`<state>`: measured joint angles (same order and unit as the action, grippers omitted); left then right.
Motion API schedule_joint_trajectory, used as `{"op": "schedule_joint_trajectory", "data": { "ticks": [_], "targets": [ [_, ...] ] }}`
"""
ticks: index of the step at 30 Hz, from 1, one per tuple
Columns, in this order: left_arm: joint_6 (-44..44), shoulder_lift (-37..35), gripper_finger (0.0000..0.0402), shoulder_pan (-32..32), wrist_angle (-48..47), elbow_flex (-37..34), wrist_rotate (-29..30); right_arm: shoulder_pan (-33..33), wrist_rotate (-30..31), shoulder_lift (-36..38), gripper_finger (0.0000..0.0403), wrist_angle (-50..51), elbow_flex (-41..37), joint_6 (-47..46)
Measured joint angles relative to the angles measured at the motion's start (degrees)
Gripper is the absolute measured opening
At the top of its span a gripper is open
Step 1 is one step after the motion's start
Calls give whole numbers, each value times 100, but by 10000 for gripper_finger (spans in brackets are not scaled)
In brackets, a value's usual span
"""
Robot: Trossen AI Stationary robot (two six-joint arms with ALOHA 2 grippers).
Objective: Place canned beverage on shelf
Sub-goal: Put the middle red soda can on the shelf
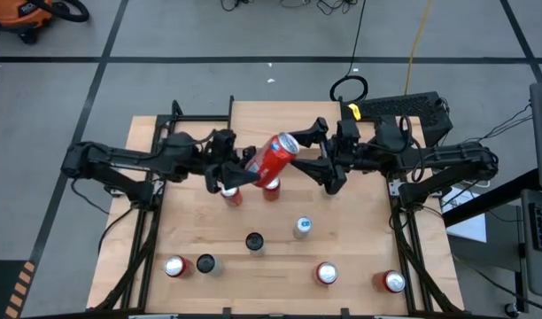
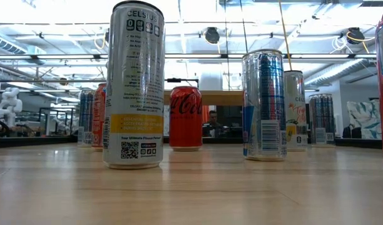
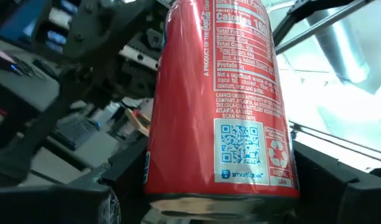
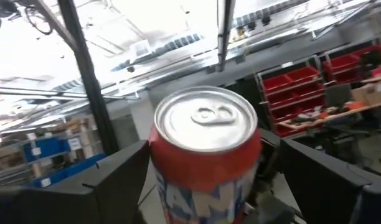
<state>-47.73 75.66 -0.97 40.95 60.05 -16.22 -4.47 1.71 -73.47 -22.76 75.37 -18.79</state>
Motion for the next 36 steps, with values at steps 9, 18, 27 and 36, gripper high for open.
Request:
{"op": "schedule_joint_trajectory", "data": {
  "ticks": [9, 18, 27, 36],
  "targets": [
    [-623, 726, 289, 11, 1341, 0, -80, 2, -337, -59, 329, -186, 0, -2],
    [-779, 935, 289, 8, 1593, 0, -60, 2, -325, -56, 305, -64, -2, -336],
    [-742, 935, 289, 8, 1568, 0, 48, 9, -451, -55, 317, -60, -2, -804],
    [-838, 935, 289, 4, 1531, 1, 238, 9, -432, -57, 317, -52, -2, -549]
  ]
}}
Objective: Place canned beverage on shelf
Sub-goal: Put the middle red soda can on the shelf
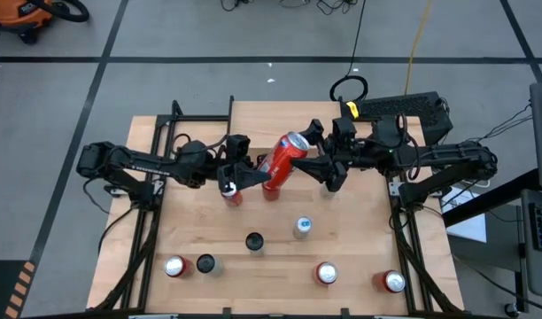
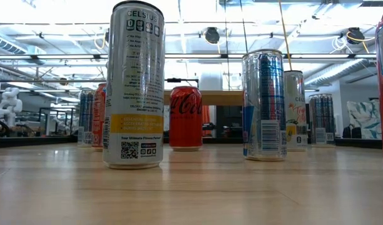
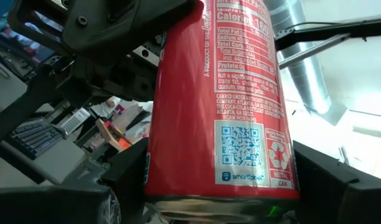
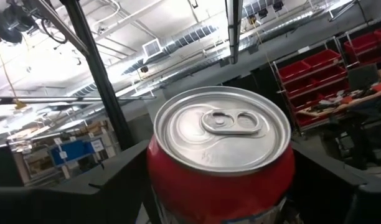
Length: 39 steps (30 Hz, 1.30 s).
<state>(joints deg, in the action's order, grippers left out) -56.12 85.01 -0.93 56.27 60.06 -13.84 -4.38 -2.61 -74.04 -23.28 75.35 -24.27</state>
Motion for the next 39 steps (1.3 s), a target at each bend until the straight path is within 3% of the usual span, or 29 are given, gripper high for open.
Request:
{"op": "schedule_joint_trajectory", "data": {
  "ticks": [11, 15, 26, 39],
  "targets": [
    [123, 0, 290, 7, -11, 1, 79, 61, -44, 0, 279, -17, 0, 79],
    [134, 0, 307, 5, -8, 1, 106, 61, -42, 0, 277, -25, 0, 97],
    [555, 4, 382, -31, -43, 1, 812, 135, 144, 39, 277, -40, -4, 160],
    [1377, -13, 388, -15, -738, 8, 1431, 216, 575, 401, 277, 716, -13, 269]
  ]
}}
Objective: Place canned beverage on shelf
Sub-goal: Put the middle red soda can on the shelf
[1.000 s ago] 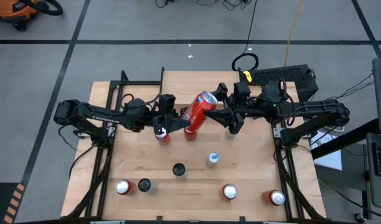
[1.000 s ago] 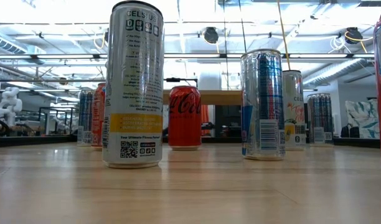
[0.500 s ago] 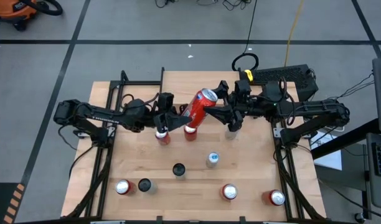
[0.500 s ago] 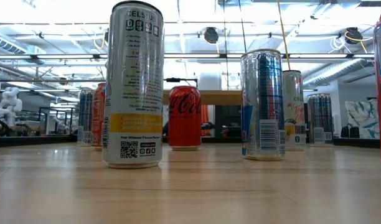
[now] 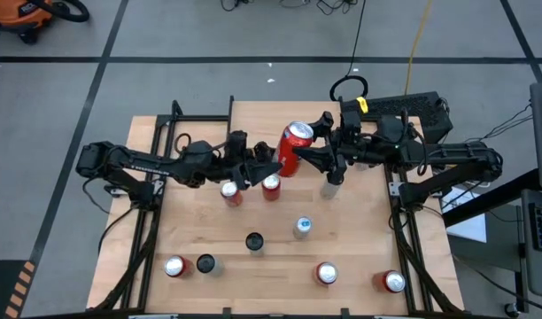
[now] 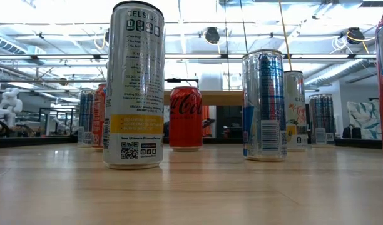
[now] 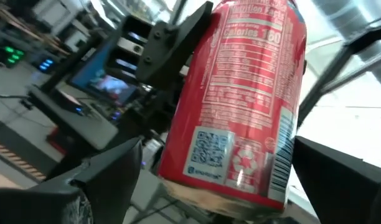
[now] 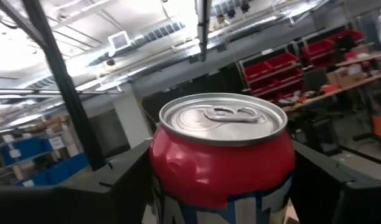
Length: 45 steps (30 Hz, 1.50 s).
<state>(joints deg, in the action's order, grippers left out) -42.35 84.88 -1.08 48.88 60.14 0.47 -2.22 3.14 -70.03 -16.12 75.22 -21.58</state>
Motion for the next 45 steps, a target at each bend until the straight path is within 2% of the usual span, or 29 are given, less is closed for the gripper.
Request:
{"op": "schedule_joint_trajectory", "data": {
  "ticks": [10, 15, 19, 32, 40, 45],
  "targets": [
    [271, -330, 399, 181, -132, -13, 39, 3, -46, 78, 277, 98, 4, -199],
    [558, -745, 400, 308, -936, -13, 57, -7, -124, 88, 277, 122, 7, -205],
    [775, -1066, 400, 398, -1646, -13, 6, -2, 57, 88, 277, 193, 7, -196],
    [881, -1693, 400, 528, -2115, -13, -33, 44, 1856, 56, 277, 546, 15, -19],
    [988, -1834, 400, 540, -3052, -13, 115, 39, 2990, 56, 277, 567, 15, -21],
    [986, -1869, 400, 538, -3274, -13, 131, 59, 3321, -38, 277, 441, 15, -160]
  ]
}}
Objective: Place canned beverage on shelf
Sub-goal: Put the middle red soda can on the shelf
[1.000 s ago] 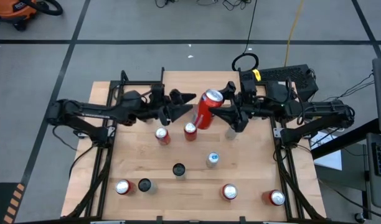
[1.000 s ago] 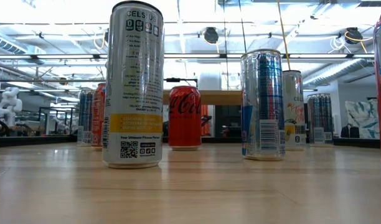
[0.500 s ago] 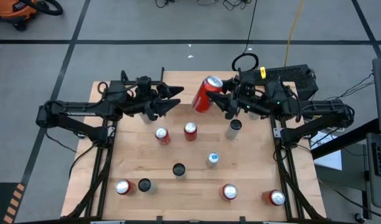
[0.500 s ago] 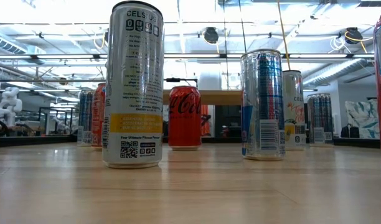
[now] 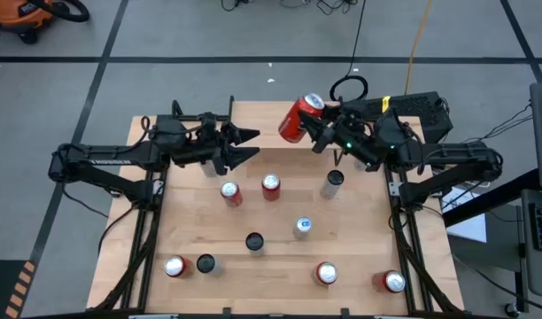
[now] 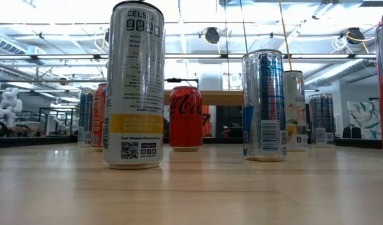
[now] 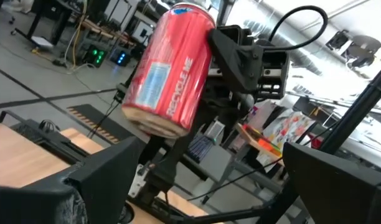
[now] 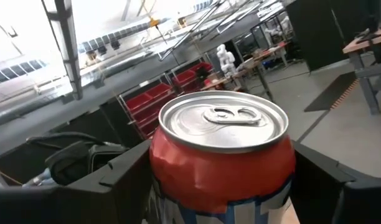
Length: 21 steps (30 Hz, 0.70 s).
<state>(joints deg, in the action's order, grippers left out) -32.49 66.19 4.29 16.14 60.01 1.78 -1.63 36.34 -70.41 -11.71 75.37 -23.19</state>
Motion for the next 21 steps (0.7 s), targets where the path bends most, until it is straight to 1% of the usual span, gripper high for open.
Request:
{"op": "schedule_joint_trajectory", "data": {
  "ticks": [2, 4, 7, 11, 17, 21],
  "targets": [
    [1, -15, 400, -2, -26, 0, 0, 15, -45, -90, 277, -117, 28, -13],
    [3, -53, 400, -2, -109, 0, 4, 15, -38, -205, 277, -27, 159, 5],
    [31, -107, 400, -2, -181, 4, 59, 20, -38, -436, 277, 208, 550, 188],
    [164, -185, 400, -2, -263, 4, 262, 88, -51, -781, 277, 908, 1223, 309],
    [196, -303, 400, -2, -391, 4, 475, 322, -20, -1296, 277, 2259, 2190, 267],
    [194, -321, 400, -26, -532, 4, 644, 482, -20, -1638, 277, 2926, 2751, 41]
  ]
}}
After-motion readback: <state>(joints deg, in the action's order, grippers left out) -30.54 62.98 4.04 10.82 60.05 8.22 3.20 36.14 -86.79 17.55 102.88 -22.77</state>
